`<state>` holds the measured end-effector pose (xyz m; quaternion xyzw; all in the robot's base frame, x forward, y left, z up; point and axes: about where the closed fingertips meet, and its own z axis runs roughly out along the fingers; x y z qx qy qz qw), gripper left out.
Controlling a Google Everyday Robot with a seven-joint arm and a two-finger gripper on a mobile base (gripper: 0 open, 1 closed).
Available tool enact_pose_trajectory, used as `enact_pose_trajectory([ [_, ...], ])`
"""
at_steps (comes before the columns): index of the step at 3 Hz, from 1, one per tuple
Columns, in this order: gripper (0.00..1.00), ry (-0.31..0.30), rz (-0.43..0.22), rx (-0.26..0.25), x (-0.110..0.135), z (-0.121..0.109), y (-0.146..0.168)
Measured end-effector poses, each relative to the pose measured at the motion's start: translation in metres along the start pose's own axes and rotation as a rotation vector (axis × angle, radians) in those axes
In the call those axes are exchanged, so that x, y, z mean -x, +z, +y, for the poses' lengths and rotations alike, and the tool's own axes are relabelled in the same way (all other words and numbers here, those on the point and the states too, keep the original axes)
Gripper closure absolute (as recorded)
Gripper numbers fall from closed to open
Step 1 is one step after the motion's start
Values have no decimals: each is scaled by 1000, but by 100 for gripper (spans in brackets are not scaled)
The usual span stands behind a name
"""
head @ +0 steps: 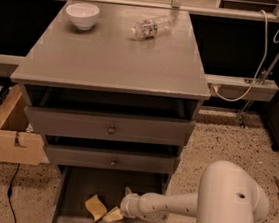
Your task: Pick sponge from bottom drawer and place on counter
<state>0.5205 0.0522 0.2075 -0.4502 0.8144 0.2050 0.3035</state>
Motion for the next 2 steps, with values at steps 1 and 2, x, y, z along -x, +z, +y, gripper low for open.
enact_pose_trajectory([
  [1, 0, 19, 10, 29, -3, 13, 39],
  [2, 0, 43, 26, 57, -2, 30, 70],
])
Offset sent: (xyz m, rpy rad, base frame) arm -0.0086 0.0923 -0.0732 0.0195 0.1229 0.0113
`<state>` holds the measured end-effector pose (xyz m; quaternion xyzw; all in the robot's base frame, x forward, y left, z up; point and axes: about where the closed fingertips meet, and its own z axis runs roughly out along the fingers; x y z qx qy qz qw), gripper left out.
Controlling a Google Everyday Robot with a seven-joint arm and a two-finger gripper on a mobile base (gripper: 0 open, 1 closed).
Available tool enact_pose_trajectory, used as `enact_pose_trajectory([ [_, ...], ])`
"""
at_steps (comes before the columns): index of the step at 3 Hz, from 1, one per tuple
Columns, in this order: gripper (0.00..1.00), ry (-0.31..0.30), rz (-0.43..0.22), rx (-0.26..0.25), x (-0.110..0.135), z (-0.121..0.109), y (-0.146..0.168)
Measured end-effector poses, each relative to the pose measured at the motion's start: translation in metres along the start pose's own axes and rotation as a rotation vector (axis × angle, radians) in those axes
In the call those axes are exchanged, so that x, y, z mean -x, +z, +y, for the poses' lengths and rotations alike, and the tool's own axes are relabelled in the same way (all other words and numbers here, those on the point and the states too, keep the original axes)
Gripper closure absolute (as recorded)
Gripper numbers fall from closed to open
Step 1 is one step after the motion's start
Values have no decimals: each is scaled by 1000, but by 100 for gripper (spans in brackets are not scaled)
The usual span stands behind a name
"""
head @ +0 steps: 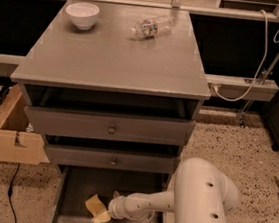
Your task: Pick sponge from bottom drawer and place on counter
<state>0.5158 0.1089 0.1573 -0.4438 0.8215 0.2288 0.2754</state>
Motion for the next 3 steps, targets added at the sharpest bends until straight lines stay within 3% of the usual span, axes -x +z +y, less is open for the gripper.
enact_pose_trajectory([
  [2, 0, 69, 36, -3, 2, 7, 48],
  [3, 19, 85, 54, -17, 2, 9, 59],
])
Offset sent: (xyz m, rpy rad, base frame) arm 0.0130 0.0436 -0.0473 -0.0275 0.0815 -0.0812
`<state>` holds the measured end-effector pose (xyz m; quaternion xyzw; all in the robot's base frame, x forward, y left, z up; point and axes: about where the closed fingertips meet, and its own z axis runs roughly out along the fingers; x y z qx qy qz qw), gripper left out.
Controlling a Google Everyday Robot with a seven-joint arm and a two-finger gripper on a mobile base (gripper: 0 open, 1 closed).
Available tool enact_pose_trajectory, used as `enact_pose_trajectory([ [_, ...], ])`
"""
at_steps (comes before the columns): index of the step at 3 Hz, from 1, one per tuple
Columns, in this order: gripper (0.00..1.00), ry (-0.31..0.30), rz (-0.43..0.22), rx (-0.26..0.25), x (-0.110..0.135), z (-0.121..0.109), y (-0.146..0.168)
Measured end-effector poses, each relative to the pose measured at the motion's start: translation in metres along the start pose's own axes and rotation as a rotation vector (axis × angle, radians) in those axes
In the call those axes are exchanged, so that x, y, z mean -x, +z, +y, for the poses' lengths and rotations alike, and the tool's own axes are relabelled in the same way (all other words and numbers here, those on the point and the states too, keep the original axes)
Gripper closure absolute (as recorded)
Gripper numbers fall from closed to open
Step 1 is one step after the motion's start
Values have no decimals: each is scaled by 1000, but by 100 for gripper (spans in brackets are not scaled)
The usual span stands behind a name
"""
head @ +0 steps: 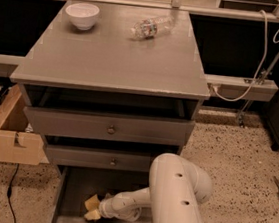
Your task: Pick sponge from bottom drawer and place on counter
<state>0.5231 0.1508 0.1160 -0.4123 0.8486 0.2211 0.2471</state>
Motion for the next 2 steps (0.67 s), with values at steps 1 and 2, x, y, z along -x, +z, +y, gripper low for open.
enact_pose_trajectory([
  [1, 42, 5, 4, -11, 1, -1, 0],
  [2, 65, -1, -25, -48, 3, -6, -16],
])
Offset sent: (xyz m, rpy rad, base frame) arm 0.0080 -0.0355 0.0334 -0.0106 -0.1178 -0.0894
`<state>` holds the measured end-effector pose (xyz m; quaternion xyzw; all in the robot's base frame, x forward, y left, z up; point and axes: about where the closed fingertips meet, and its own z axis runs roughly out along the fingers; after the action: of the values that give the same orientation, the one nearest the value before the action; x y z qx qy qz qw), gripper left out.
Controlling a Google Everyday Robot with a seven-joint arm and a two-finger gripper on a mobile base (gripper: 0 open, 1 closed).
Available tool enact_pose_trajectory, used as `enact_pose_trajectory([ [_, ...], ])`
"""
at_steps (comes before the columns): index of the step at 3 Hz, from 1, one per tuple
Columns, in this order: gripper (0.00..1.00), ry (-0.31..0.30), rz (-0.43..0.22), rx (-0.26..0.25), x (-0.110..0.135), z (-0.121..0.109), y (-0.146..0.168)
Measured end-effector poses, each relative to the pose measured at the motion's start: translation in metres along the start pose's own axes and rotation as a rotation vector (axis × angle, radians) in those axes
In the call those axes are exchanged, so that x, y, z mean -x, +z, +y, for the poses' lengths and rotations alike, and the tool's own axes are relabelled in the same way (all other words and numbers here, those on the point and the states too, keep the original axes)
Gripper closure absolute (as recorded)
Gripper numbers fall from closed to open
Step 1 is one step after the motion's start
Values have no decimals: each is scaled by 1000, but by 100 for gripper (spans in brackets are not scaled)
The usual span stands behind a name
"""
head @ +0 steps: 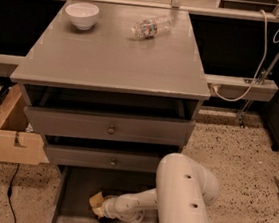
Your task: Pick sponge from bottom drawer and place on counter
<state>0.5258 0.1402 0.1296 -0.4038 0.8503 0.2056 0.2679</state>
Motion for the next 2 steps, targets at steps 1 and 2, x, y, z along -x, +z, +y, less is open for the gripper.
enact_pose_trajectory([
  [1, 96, -64, -132, -21, 20, -7, -55],
  [2, 100, -182, -300, 22, 67, -1, -94],
])
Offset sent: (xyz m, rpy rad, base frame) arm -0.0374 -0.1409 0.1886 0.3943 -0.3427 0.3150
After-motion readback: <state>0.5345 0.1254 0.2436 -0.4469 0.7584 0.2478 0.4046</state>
